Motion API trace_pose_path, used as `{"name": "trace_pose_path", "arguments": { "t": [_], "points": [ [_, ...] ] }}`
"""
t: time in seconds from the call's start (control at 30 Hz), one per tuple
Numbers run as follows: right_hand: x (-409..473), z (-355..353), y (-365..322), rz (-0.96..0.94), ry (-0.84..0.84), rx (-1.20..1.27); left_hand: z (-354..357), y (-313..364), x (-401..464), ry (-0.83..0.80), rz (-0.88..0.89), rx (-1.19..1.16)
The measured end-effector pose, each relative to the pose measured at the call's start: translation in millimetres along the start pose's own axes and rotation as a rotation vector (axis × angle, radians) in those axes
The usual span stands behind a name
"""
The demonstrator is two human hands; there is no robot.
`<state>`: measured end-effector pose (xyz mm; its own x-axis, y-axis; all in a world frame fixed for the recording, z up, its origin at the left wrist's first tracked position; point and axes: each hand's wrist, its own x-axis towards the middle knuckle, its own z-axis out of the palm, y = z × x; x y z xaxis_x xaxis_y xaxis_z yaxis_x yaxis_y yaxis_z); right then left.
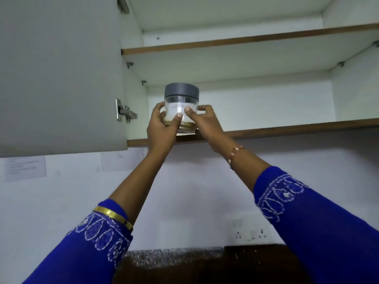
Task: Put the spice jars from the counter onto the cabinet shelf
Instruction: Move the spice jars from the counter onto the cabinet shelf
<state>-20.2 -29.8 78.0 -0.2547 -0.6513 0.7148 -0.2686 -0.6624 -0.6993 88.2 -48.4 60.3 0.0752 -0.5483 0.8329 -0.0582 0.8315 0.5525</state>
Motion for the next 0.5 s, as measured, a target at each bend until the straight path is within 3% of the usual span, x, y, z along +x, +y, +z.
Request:
{"name": "trace_pose_path", "arguments": {
  "t": [0.33, 0.5],
  "points": [
    [64, 59, 44, -0.055, -0.072, -0.331, -17, -78, 61, 0.032, -0.065, 0.174],
    [95, 69, 58, -0.059, -0.135, -0.573, -14, -99, 91, 0.036, -0.054, 0.514]
  ]
}}
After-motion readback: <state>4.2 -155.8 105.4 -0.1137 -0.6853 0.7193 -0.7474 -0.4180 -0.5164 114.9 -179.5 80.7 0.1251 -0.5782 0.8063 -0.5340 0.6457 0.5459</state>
